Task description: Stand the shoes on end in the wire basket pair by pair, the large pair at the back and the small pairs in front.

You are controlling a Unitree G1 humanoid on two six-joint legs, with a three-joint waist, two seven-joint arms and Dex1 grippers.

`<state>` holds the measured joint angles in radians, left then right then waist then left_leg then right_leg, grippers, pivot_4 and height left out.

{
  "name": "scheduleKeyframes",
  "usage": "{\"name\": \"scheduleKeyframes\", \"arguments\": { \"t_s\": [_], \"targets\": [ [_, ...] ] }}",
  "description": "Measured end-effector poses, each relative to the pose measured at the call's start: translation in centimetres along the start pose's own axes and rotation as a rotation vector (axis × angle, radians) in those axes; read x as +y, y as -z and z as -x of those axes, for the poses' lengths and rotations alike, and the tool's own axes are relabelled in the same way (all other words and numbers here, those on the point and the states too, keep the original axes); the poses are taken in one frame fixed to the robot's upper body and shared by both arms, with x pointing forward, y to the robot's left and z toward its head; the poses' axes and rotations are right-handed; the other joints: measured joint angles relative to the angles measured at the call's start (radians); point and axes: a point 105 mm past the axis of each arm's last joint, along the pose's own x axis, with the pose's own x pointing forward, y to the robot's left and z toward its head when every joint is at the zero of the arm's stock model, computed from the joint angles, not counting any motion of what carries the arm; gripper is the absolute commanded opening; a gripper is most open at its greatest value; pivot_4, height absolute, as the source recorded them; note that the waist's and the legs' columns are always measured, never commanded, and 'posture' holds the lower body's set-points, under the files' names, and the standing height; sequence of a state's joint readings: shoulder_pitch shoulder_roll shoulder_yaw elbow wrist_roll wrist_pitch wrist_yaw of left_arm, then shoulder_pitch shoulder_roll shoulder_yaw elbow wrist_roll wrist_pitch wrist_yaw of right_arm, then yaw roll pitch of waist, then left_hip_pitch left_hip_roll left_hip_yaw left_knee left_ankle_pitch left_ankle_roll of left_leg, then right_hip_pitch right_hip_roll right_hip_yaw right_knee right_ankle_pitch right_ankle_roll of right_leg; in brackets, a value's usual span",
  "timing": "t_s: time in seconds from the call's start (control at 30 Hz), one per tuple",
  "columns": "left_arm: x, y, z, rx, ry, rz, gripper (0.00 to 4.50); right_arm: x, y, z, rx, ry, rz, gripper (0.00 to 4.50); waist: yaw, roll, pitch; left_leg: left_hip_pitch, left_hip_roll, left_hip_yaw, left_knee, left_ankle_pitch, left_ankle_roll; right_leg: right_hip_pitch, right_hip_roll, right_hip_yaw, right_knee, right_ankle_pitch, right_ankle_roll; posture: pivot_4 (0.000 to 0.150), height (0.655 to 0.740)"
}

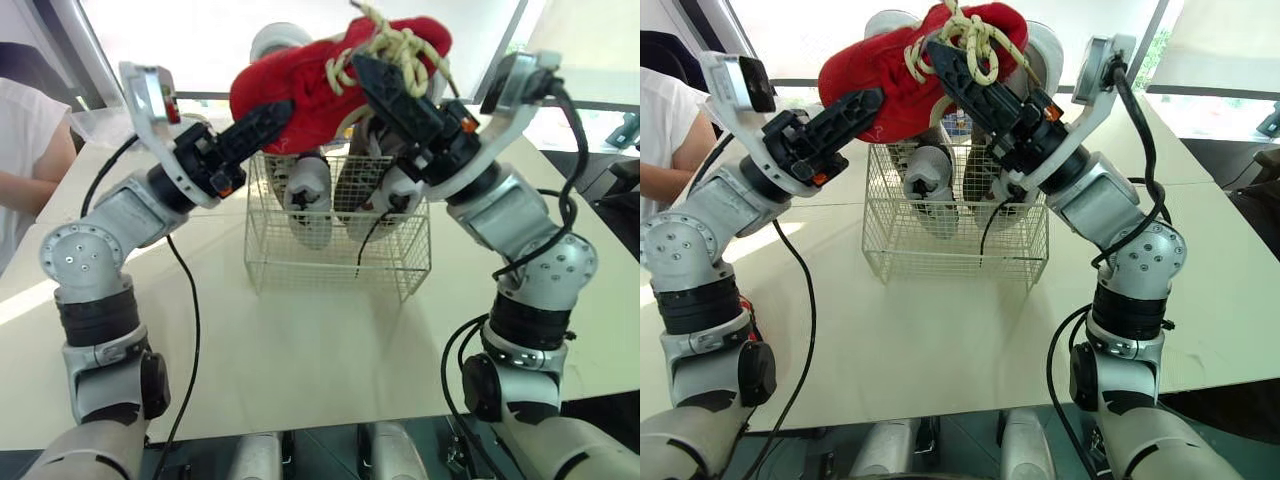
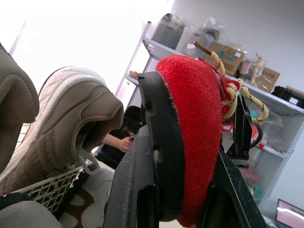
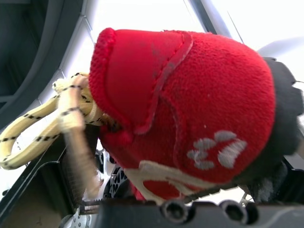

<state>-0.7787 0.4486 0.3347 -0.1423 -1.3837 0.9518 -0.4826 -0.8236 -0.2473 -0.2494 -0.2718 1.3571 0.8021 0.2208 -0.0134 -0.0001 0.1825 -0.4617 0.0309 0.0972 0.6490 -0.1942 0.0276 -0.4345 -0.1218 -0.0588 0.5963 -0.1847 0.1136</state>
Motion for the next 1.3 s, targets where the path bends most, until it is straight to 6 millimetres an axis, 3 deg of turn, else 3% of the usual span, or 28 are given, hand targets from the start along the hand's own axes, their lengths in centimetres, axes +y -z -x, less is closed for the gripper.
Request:
{"name": "scheduleKeyframes", "arguments": {
  "t_s": [0.07,0.23,0.3,0.37,0.63,0.67,0.87,1.07,1.3],
  "targets": [
    [-0.1,-0.1,0.0,-0.005,-0.002,-0.008,0.25,0.1,-0.1,-0.1,-0.006,-0.005,0.001,3.67,0.001,0.000,0.000,0.000,0.000,0.000,0.000,0.000,0.000,0.000,0.000,0.000,0.000,0.000,0.000,0.150,0.7400],
    [-0.3,-0.2,-0.1,-0.014,0.000,-0.026,0.25,0.0,-0.2,-0.2,-0.014,-0.004,0.002,1.31,0.001,0.000,0.000,0.000,0.000,0.000,0.000,0.000,0.000,0.000,0.000,0.000,0.000,0.000,0.000,0.150,0.7400],
    [-0.3,-0.1,-0.2,-0.012,-0.005,-0.029,0.25,-0.1,-0.2,-0.1,-0.014,-0.001,0.003,0.70,0.001,0.000,0.000,0.000,0.000,0.000,0.000,0.000,0.000,0.000,0.000,0.000,0.000,0.000,0.000,0.150,0.7400],
    [-0.2,0.0,-0.1,-0.008,-0.017,-0.026,0.25,-0.2,-0.2,-0.1,-0.007,0.005,0.007,0.63,0.000,0.000,0.000,0.000,0.000,0.000,0.000,0.000,0.000,0.000,0.000,0.000,-0.001,0.000,0.000,0.150,0.7400],
    [0.1,0.5,0.8,0.084,-0.056,-0.002,4.21,0.5,-0.7,0.3,0.151,-0.036,0.163,0.63,0.000,0.000,0.000,0.000,0.000,0.000,-0.001,0.000,0.000,-0.001,0.000,0.000,-0.001,0.000,0.000,0.150,0.7400],
    [0.0,0.5,1.0,0.108,-0.052,-0.012,4.42,0.7,-0.4,0.5,0.205,-0.054,0.192,0.63,0.000,0.000,0.000,0.000,0.001,0.000,-0.001,0.000,0.000,-0.001,0.000,0.000,-0.001,0.000,0.000,0.150,0.7400],
    [0.0,0.9,4.3,0.263,-0.102,-0.063,4.42,-0.5,-0.9,4.2,0.528,-0.062,0.410,0.63,0.004,0.000,0.000,-0.002,0.001,0.002,-0.002,-0.002,-0.003,-0.004,0.000,0.000,-0.003,0.000,-0.001,0.150,0.7400],
    [-0.1,0.5,4.7,0.291,-0.110,-0.098,4.42,-2.9,0.2,7.4,0.793,-0.108,0.579,0.63,0.002,0.000,0.000,-0.003,0.001,0.001,-0.002,-0.003,-0.004,-0.007,-0.001,0.001,-0.004,0.000,-0.001,0.150,0.7400],
    [-0.2,0.8,4.6,0.286,-0.108,-0.118,4.42,-5.1,1.3,9.3,0.979,-0.172,0.739,0.63,0.002,0.000,0.001,-0.004,0.001,0.004,-0.003,-0.003,-0.005,-0.008,-0.001,0.001,-0.003,0.000,-0.001,0.150,0.7400]
  ]
}}
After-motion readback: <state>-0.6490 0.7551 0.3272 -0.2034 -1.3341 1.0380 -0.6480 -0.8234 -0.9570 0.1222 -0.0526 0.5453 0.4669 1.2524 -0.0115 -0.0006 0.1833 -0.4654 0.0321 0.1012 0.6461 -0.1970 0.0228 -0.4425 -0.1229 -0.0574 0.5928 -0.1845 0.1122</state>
